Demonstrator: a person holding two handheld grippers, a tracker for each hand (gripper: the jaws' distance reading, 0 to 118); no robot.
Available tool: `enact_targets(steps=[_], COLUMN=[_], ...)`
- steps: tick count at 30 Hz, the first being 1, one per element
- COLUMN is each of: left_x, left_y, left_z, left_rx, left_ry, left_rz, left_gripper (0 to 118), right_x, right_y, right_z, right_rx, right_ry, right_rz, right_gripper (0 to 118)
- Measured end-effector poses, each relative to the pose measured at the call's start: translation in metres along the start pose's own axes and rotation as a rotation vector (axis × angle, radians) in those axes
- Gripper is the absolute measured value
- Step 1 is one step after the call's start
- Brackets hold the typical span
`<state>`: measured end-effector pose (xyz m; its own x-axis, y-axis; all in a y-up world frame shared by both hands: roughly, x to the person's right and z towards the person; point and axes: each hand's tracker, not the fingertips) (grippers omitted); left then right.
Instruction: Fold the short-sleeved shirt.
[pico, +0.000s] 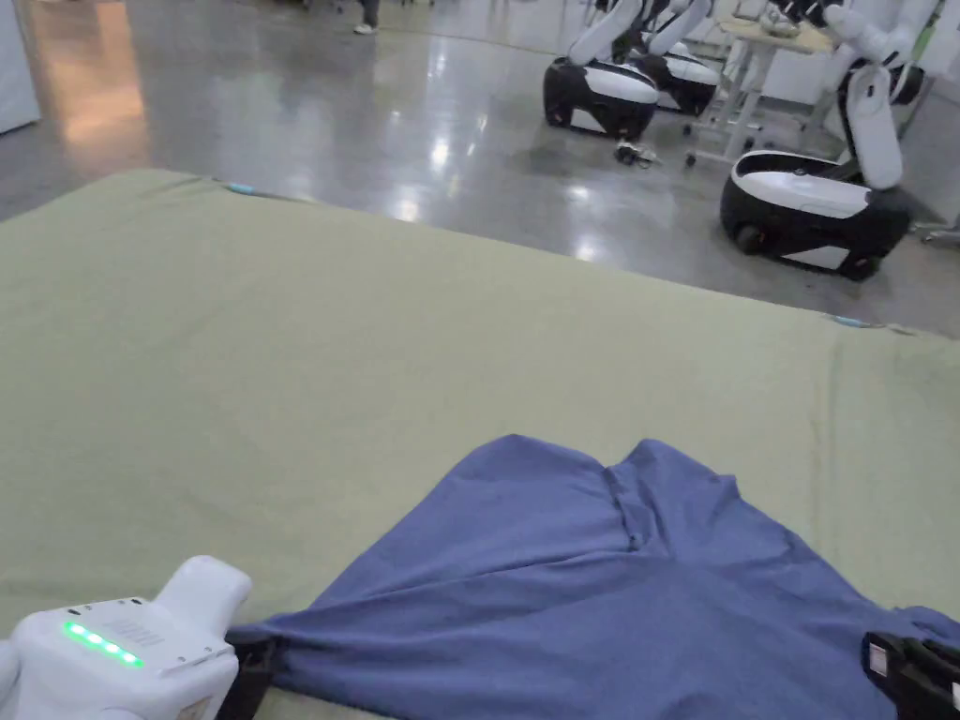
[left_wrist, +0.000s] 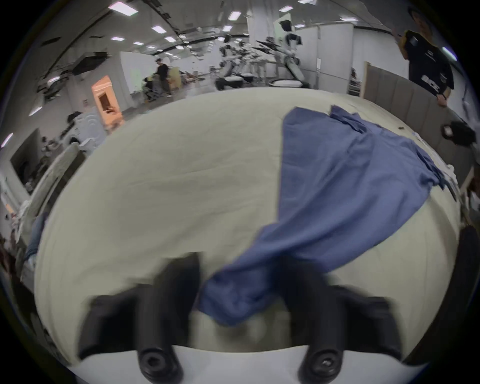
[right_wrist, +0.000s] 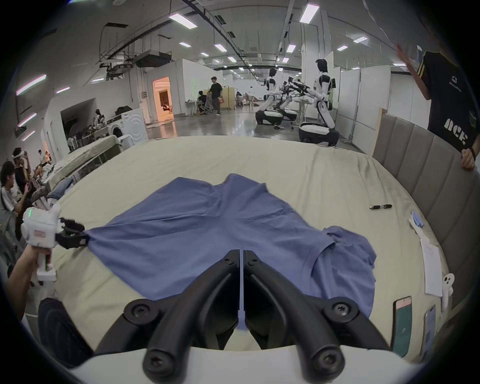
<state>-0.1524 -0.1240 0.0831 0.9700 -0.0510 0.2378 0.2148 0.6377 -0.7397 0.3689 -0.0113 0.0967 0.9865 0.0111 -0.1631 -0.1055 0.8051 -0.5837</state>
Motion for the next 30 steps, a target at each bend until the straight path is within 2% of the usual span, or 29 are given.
enact_targets(steps=[1, 2, 4, 5, 6, 7, 8, 9, 10, 12, 14, 15, 17, 18, 20, 21, 22, 23, 24, 29, 30], left_x=[0.002, 0.008, 0.019, 0.021, 0.021, 0.029, 0.031, 0.033, 0.033, 0.032, 0.035, 0.034, 0.036, 0.037, 0.036, 0.036, 0.037, 0.034, 0.034, 0.029, 0.029], left_y=[0.001, 0.002, 0.003, 0.004, 0.004, 0.009, 0.010, 0.011, 0.011, 0.015, 0.016, 0.017, 0.020, 0.021, 0.024, 0.024, 0.026, 0.027, 0.028, 0.044, 0.050], left_z=[-0.001, 0.003, 0.015, 0.022, 0.028, 0.046, 0.052, 0.057, 0.062, 0.070, 0.072, 0.069, 0.064, 0.063, 0.055, 0.053, 0.050, 0.046, 0.045, 0.065, 0.072], left_rx=[0.001, 0.022, 0.027, 0.045, 0.054, 0.067, 0.075, 0.077, 0.079, 0.088, 0.084, 0.080, 0.063, 0.061, 0.050, 0.051, 0.050, 0.046, 0.048, 0.071, 0.084], left_ry=[-0.069, -0.009, 0.040, 0.050, 0.034, 0.026, 0.036, 0.040, 0.040, 0.025, 0.031, 0.036, 0.044, 0.050, 0.053, 0.060, 0.070, 0.075, 0.077, 0.027, 0.026], left_rz=[0.031, 0.027, -0.067, -0.048, -0.038, -0.024, -0.014, -0.012, -0.004, 0.040, 0.048, 0.048, 0.045, 0.041, 0.038, 0.040, 0.042, 0.051, 0.059, 0.111, 0.110], left_gripper=[13, 13, 13, 13, 13, 13, 13, 13, 13, 13, 13, 13, 13, 13, 13, 13, 13, 13, 13, 13, 12], right_x=[0.011, 0.022, 0.043, 0.054, 0.062, 0.070, 0.076, 0.081, 0.086, 0.095, 0.104, 0.105, 0.099, 0.092, 0.080, 0.073, 0.068, 0.066, 0.069, 0.077, 0.078], right_y=[0.007, 0.015, 0.031, 0.040, 0.047, 0.055, 0.059, 0.060, 0.064, 0.064, 0.059, 0.055, 0.049, 0.051, 0.053, 0.053, 0.053, 0.055, 0.058, 0.104, 0.113], right_z=[-0.014, -0.030, -0.064, -0.088, -0.109, -0.136, -0.164, -0.187, -0.205, -0.242, -0.264, -0.270, -0.265, -0.254, -0.238, -0.230, -0.222, -0.212, -0.206, -0.116, -0.097], right_rx=[-0.013, -0.027, -0.050, -0.070, -0.103, -0.148, -0.209, -0.231, -0.202, -0.268, -0.330, -0.356, -0.372, -0.320, -0.344, -0.350, -0.355, -0.353, -0.348, -0.134, -0.106], right_ry=[-0.023, -0.030, -0.051, -0.046, -0.034, -0.016, -0.003, -0.021, -0.028, -0.099, -0.116, -0.113, -0.094, -0.132, -0.102, -0.098, -0.085, -0.069, -0.028, -0.013, -0.006], right_rz=[0.002, 0.000, -0.006, 0.002, 0.007, 0.011, 0.011, 0.012, 0.009, -0.027, -0.079, -0.093, -0.080, -0.065, -0.076, -0.052, -0.020, -0.016, -0.038, -0.089, -0.077], right_gripper=[4, 4, 5, 15, 39, 91, 116, 117, 113, 113, 109, 97, 84, 66, 18, 9, 4, 4, 4, 4, 3])
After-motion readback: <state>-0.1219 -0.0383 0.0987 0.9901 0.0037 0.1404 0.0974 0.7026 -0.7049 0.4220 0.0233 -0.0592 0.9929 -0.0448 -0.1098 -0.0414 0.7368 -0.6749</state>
